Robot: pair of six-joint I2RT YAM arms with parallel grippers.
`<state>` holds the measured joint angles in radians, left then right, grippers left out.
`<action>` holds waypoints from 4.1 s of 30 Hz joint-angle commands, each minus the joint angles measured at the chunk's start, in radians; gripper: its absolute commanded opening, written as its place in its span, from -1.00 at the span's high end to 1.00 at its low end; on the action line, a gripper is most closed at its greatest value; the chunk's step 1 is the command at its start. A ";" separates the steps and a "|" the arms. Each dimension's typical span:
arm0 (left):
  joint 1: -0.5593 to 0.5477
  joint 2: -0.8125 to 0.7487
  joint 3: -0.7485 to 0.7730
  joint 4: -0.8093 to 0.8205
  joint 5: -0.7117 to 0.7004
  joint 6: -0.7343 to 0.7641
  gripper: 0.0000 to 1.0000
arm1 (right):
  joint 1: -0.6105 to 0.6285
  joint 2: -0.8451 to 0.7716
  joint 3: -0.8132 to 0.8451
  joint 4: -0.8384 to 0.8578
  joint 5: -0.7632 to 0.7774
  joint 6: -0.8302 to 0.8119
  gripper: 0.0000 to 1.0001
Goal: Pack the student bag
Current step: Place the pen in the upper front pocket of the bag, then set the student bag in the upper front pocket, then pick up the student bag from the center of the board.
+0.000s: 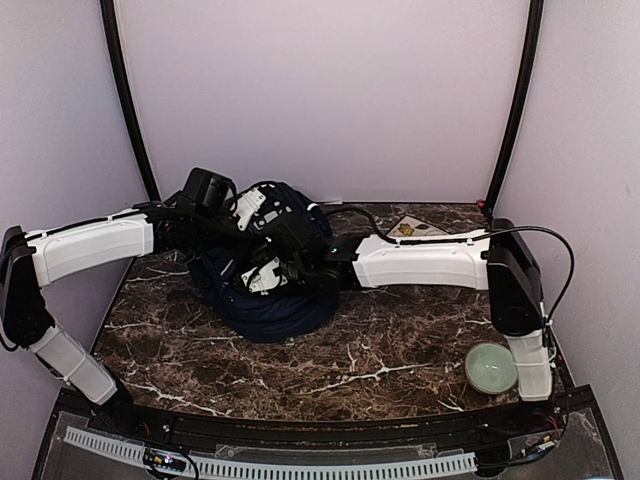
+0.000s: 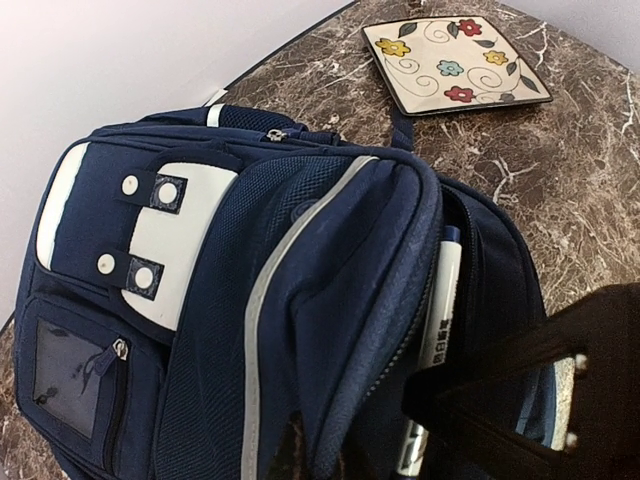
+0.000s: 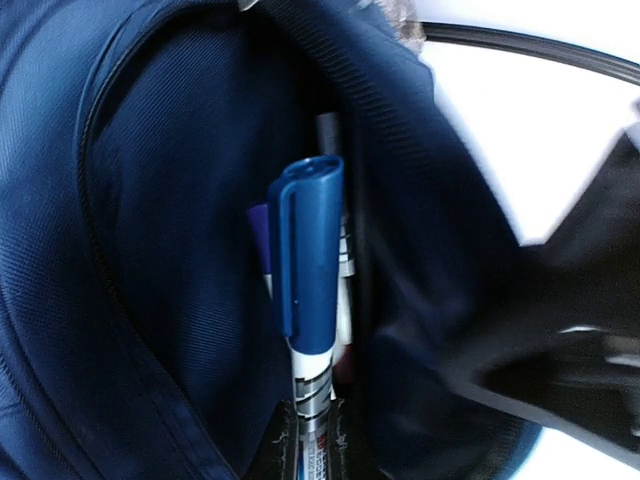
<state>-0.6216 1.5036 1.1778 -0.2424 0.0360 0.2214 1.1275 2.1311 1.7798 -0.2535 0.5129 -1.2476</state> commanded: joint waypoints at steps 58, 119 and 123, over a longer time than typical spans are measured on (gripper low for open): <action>0.015 -0.439 -0.432 -0.108 -0.003 -0.385 0.21 | -0.565 -0.246 -0.190 -0.198 -1.081 0.792 0.17; 0.082 -0.165 -0.425 -0.014 0.079 -0.175 1.00 | -0.411 -0.124 -0.177 -0.234 -1.179 0.850 0.20; 0.082 -0.232 -0.423 -0.080 0.110 -0.227 1.00 | -0.411 -0.096 -0.155 -0.237 -1.146 0.860 0.21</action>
<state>-0.5404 1.3624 0.7197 -0.2478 0.0738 0.0517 0.7116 1.9976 1.6154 -0.4942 -0.6552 -0.4011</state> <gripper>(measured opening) 0.061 0.398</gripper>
